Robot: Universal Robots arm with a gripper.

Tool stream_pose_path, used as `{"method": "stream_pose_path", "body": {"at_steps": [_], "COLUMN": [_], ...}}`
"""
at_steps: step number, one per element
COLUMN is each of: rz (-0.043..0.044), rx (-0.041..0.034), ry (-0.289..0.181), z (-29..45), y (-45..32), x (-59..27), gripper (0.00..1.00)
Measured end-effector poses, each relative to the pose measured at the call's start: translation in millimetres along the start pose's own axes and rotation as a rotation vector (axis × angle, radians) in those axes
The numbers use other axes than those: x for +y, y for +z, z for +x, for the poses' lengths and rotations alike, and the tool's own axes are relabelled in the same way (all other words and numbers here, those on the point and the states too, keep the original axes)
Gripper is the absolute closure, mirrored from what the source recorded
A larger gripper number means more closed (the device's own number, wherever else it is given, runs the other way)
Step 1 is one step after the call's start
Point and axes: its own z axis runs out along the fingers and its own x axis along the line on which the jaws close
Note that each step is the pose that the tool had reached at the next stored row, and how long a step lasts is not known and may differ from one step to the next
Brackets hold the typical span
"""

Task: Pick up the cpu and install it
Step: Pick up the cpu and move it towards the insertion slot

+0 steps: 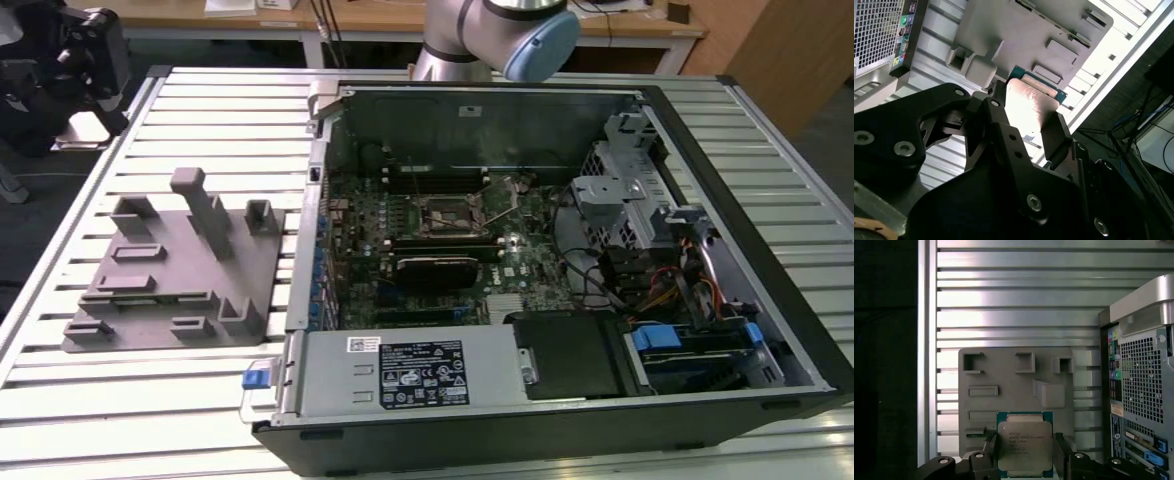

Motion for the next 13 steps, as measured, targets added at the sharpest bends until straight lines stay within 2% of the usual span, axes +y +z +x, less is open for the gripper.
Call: {"method": "stream_pose_path", "body": {"at_steps": [13], "rz": [0.0001], "rx": [0.0000], "ry": [0.000], "z": [-13.1], "y": [0.4], "x": [0.4], "gripper": [0.47]}}
